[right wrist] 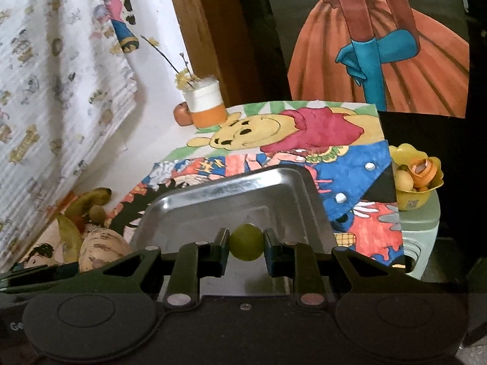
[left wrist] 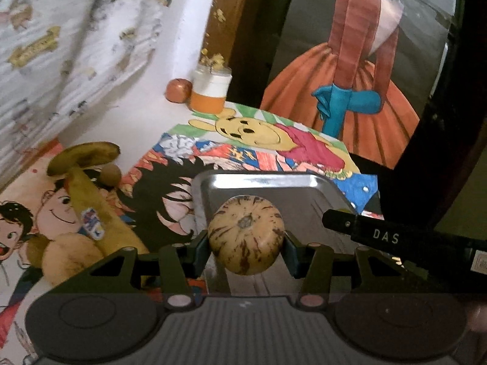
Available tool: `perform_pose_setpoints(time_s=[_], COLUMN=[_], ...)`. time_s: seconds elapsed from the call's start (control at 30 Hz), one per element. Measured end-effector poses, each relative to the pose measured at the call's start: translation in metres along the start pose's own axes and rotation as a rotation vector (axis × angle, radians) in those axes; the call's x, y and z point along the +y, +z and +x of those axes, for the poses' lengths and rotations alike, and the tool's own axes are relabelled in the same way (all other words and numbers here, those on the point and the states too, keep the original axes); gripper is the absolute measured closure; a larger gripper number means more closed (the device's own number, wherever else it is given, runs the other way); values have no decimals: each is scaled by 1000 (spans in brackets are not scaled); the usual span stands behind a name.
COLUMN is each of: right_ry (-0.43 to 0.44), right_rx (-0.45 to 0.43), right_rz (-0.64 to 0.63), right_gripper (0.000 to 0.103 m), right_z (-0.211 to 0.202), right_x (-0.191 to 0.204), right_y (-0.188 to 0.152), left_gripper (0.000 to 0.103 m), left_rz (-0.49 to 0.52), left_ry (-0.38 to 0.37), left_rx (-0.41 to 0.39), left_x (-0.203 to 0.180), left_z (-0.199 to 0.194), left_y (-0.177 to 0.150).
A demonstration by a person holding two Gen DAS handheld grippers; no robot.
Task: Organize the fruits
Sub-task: 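Carry both fruits over the metal tray and open both tools to release them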
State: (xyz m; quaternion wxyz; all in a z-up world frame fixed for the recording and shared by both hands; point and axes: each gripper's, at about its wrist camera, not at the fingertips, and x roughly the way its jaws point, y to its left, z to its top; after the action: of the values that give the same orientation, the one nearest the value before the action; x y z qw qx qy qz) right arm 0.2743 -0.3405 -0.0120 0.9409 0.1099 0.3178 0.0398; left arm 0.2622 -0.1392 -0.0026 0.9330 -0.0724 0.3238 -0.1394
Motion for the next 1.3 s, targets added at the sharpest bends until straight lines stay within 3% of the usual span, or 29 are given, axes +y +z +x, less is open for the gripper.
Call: perform_pose_setpoints(time_s=[0.53, 0.73, 0.83, 0.9, 1.1, 1.3], right_ry=[-13, -31, -46, -63, -80, -48], right_rx=[24, -29, -65, -97, -151, -171], right_rz=[7, 24, 29, 27, 18, -3], right_gripper=[72, 60, 47, 38, 20, 6], right_z=[-1, -41, -73, -97, -154, -195], right_x=[-5, -14, -18, -20, -15, 1], right_y=[-7, -7, -8, -11, -28, -46], left_gripper=[49, 36, 31, 21, 3, 0], left_rz=[44, 8, -30, -70, -130, -78], left_ry=[9, -18, -18, -15, -19, -3], left_rx=[39, -6, -32, -54, -109, -140], left_x=[-8, -5, -1, 2, -3, -13], left_z=[16, 4, -8, -20, -58, -103], left_y=[-5, -4, -5, -6, -10, -17])
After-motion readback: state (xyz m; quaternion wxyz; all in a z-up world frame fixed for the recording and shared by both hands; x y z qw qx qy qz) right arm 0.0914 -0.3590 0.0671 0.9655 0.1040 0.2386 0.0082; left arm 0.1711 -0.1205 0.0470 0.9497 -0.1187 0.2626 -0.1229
